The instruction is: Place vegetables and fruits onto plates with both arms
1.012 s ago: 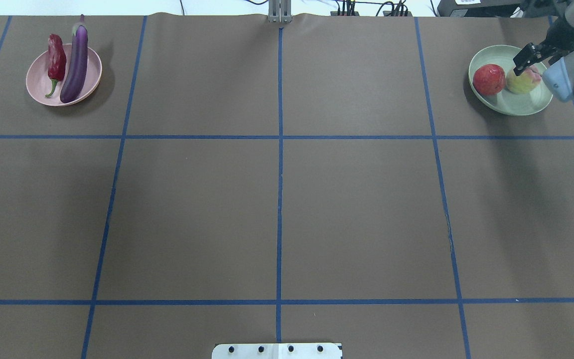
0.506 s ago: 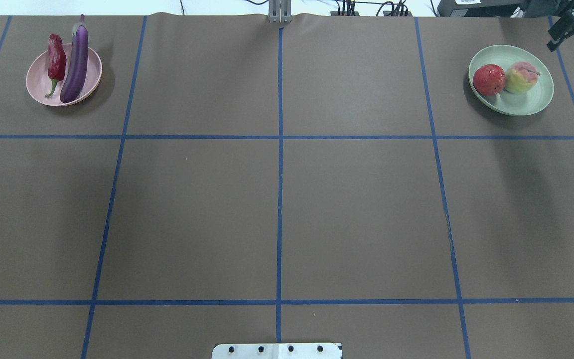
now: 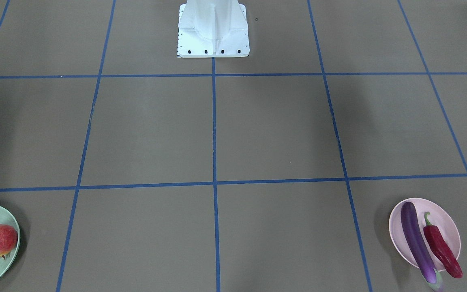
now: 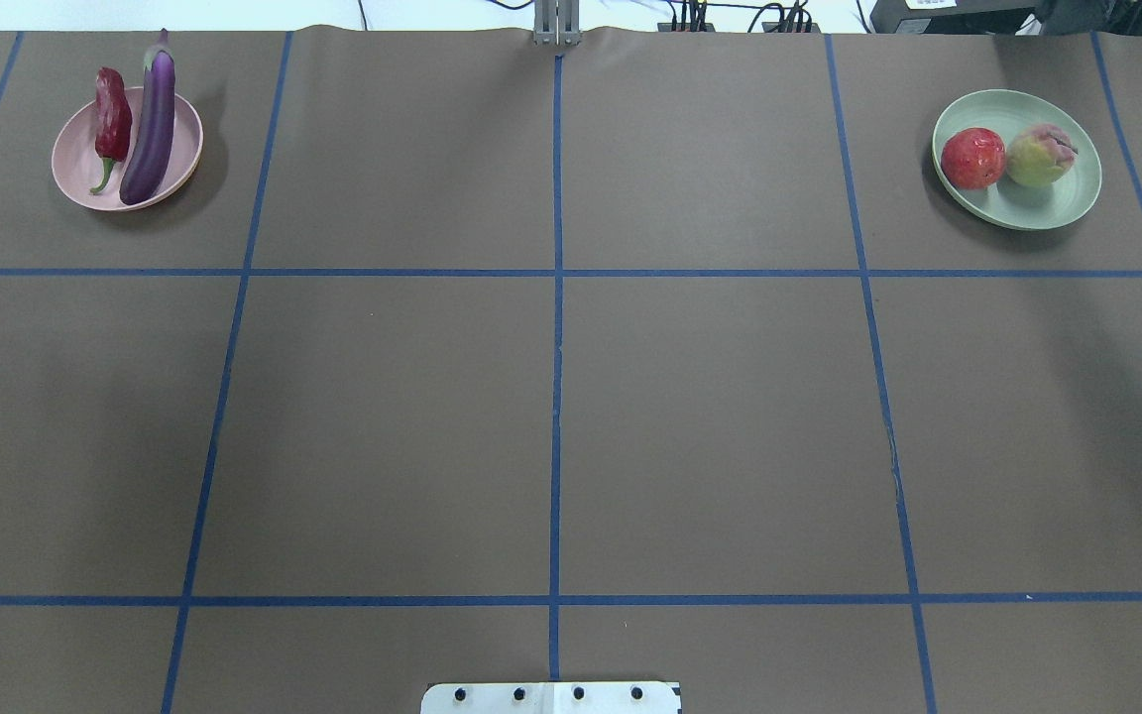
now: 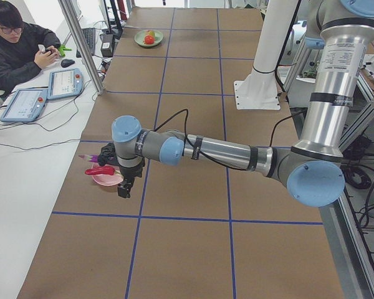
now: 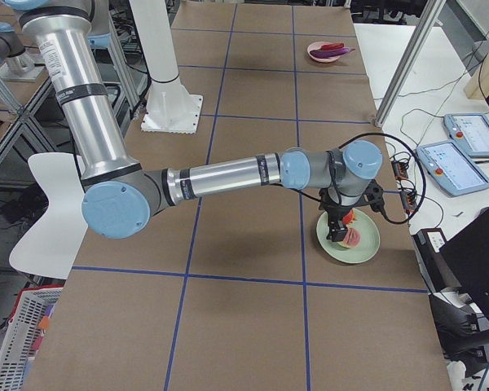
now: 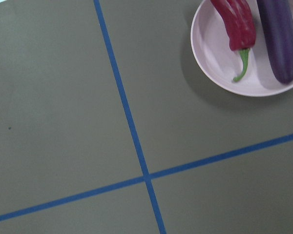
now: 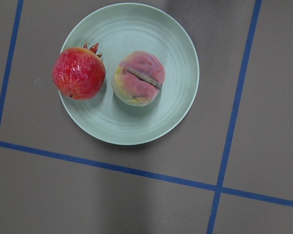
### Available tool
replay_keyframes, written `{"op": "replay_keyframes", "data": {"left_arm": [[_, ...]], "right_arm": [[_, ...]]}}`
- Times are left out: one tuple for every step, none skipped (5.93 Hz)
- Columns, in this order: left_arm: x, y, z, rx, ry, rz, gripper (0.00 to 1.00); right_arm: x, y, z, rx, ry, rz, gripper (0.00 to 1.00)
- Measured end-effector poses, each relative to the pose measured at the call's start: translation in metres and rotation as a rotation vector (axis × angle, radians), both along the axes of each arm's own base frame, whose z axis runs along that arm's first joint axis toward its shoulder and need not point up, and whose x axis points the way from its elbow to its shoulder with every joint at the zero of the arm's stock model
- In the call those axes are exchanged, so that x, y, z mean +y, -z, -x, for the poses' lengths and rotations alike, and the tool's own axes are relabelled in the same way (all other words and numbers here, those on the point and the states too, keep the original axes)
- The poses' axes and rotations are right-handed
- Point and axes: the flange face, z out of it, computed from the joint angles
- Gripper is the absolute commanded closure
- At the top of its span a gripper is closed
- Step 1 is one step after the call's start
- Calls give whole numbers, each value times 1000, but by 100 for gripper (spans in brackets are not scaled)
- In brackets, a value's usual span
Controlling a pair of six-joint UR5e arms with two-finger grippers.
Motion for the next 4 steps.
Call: {"op": "replay_keyframes", "data": {"left_arm": [[27, -9, 14, -8, -20, 6, 0], [44, -26, 30, -15, -37, 11, 0], [53, -45, 43, -17, -40, 28, 0], [59, -62, 49, -17, -35, 54, 0]], "right_arm": [[23, -24, -14, -3, -18, 28, 0], [50, -45, -29, -18, -37, 30, 0], [73, -60, -43, -50, -59, 15, 0], [89, -68, -55, -72, -85, 10, 0]]}}
